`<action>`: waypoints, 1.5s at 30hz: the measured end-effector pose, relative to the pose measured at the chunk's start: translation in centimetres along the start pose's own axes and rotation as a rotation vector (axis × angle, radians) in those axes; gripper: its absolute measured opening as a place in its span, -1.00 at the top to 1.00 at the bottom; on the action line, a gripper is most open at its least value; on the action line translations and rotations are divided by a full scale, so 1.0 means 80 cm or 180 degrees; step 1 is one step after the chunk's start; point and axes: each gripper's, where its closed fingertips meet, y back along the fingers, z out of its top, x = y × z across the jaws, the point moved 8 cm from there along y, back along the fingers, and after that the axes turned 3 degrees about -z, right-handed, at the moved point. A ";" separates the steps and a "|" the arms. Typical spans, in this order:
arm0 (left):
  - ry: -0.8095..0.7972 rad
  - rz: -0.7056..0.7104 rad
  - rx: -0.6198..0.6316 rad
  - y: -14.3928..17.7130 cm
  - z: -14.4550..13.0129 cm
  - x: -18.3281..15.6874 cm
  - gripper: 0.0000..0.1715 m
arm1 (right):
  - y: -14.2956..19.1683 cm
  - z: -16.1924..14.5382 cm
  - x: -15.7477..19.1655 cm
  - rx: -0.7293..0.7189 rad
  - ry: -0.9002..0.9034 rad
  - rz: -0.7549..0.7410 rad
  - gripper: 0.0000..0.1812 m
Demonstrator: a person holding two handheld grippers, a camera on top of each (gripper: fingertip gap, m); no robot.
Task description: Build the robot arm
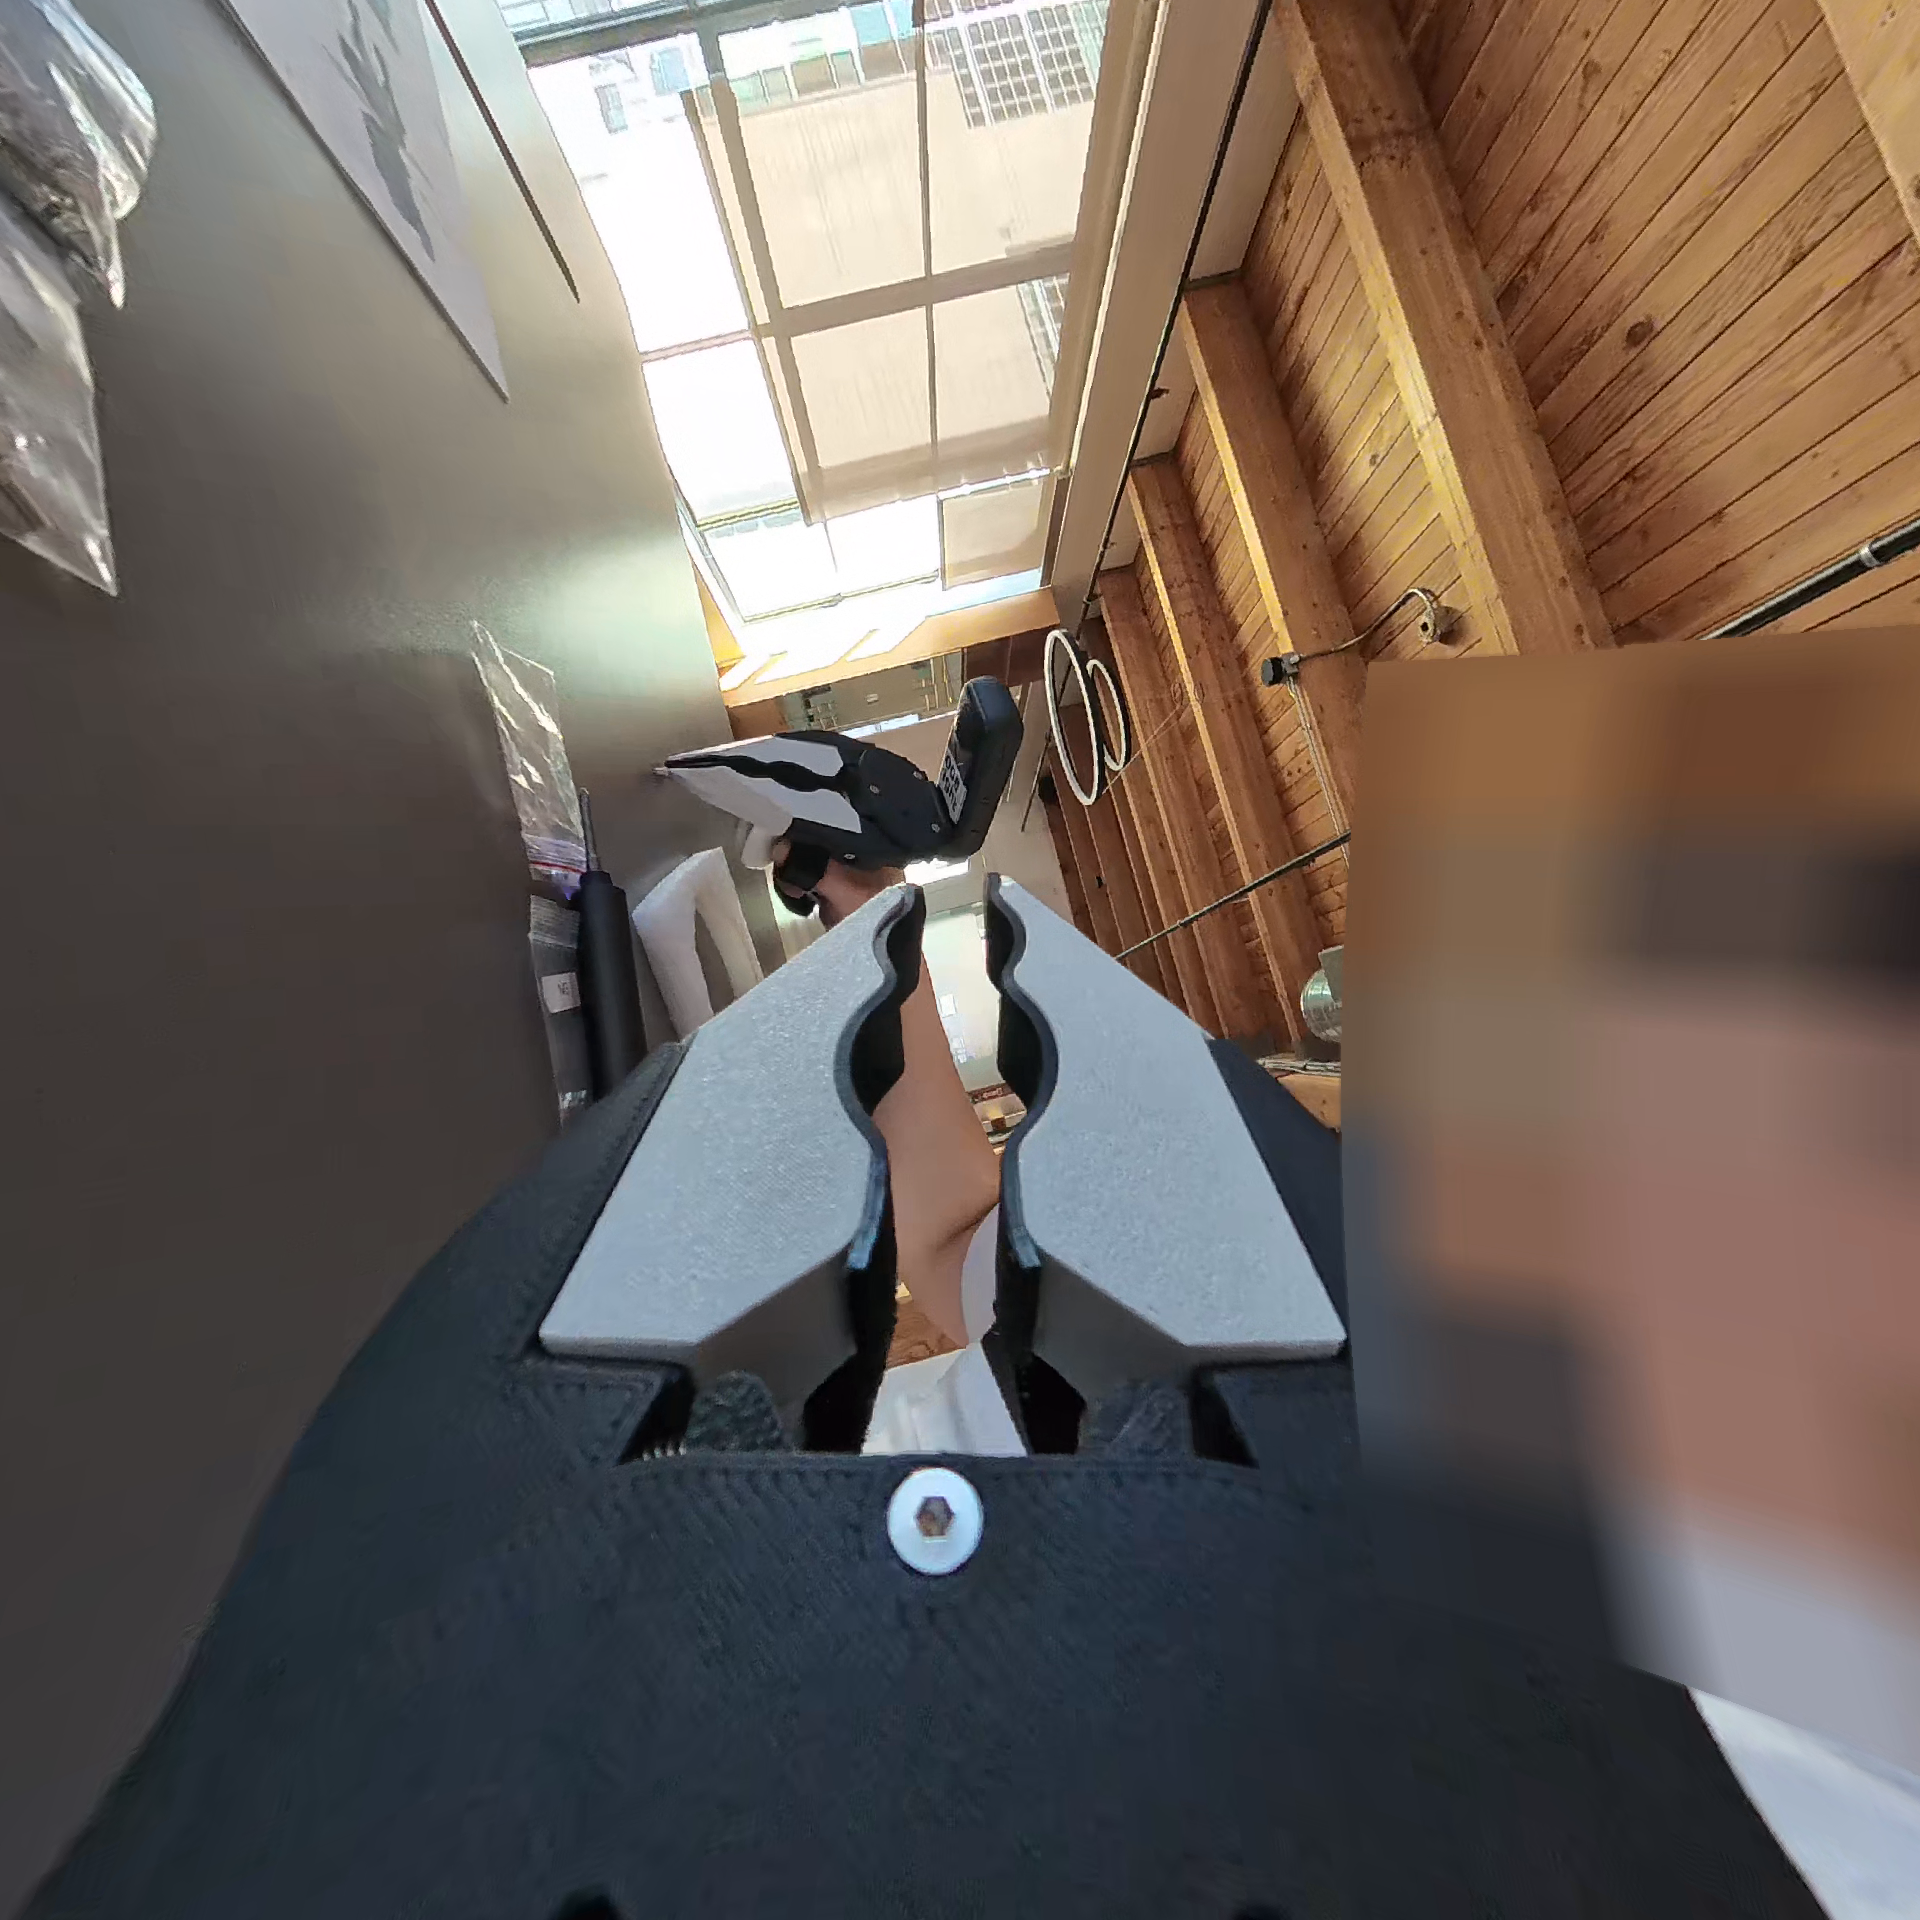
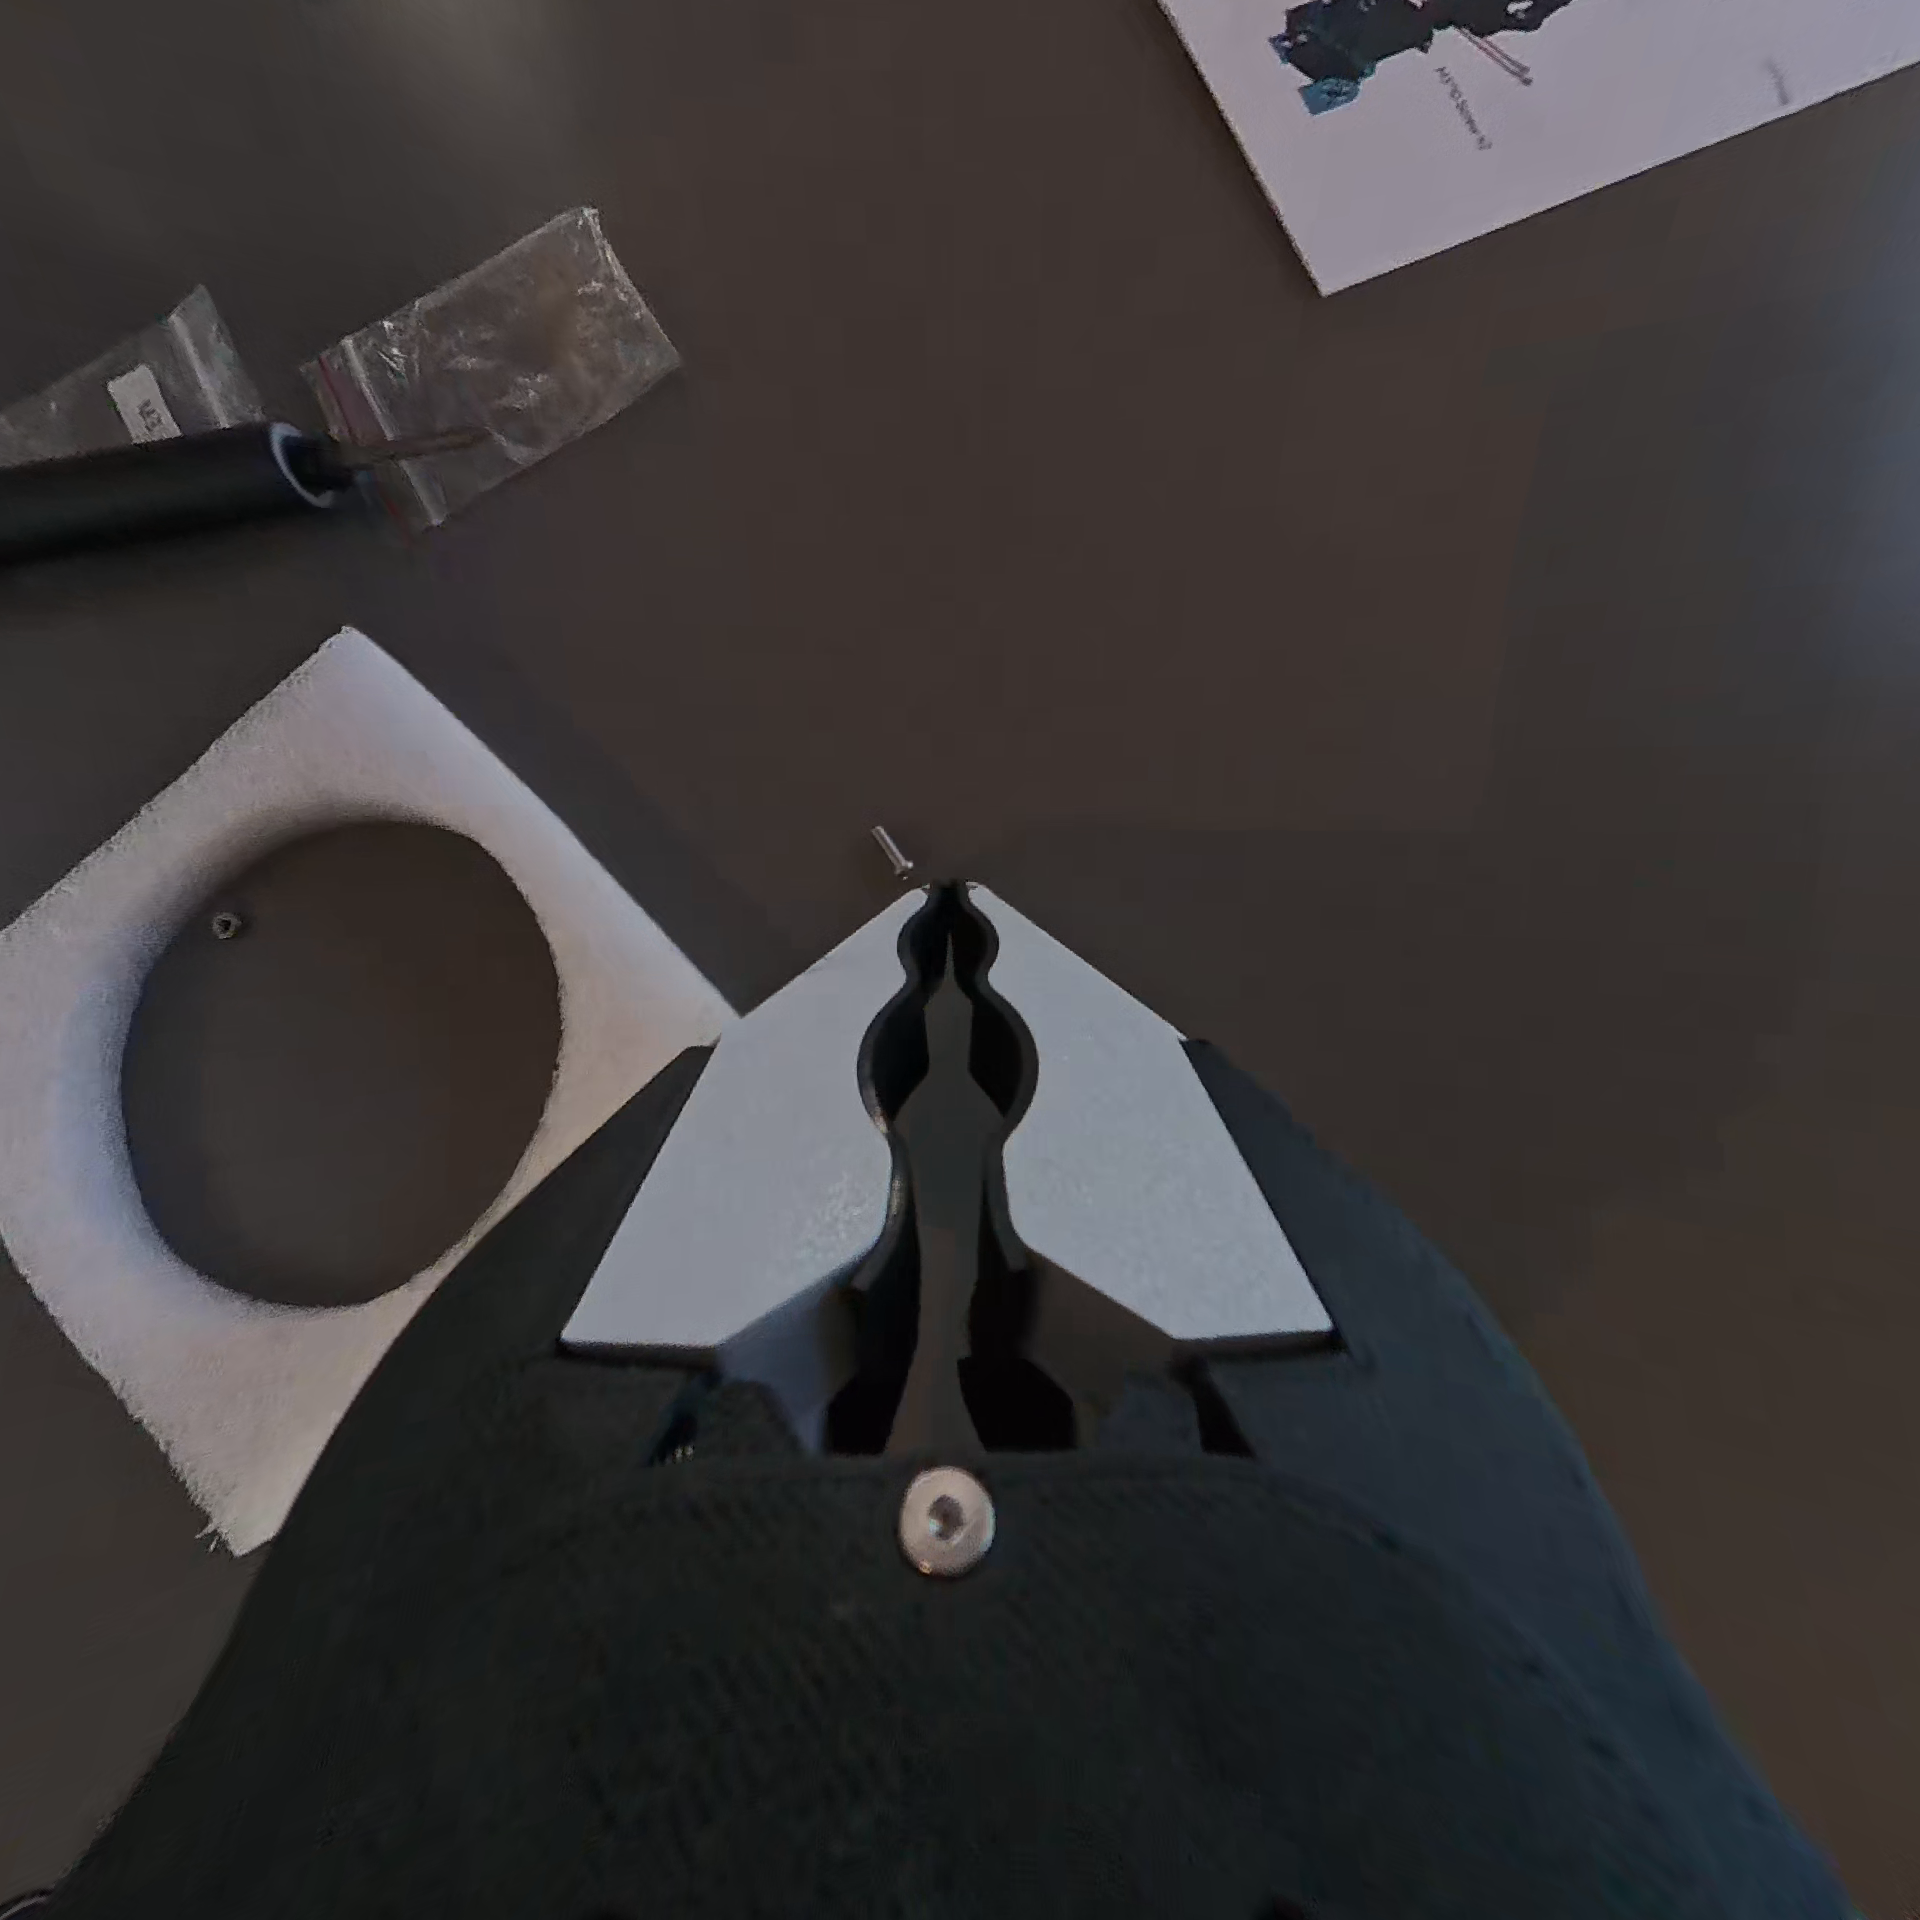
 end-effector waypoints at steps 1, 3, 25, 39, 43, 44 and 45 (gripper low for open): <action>-0.0005 0.0024 0.0016 0.001 0.000 0.001 0.89 | 0.000 0.001 0.000 0.0002 0.0017 0.0000 1.00; -0.0019 0.0066 0.0049 0.004 -0.001 0.001 0.89 | 0.000 0.002 0.002 0.0018 0.0109 0.0060 0.99; -0.0085 0.0231 0.0156 0.002 -0.014 0.000 0.92 | -0.020 0.022 -0.006 -0.0054 0.0741 0.0662 0.97; -0.1833 0.0172 0.0184 -0.064 0.003 -0.080 0.72 | 0.057 0.214 0.205 -0.1990 0.2289 -0.0147 0.97; -0.2065 0.0152 0.0104 -0.051 0.015 -0.110 0.80 | 0.053 0.254 0.255 -0.2160 0.2537 -0.0338 0.98; -0.2067 0.0163 0.0062 -0.043 0.019 -0.114 0.81 | 0.049 0.261 0.262 -0.2129 0.2556 -0.0382 0.98; -0.2058 0.0159 0.0036 -0.034 0.023 -0.118 0.86 | 0.044 0.268 0.270 -0.2120 0.2561 -0.0391 0.98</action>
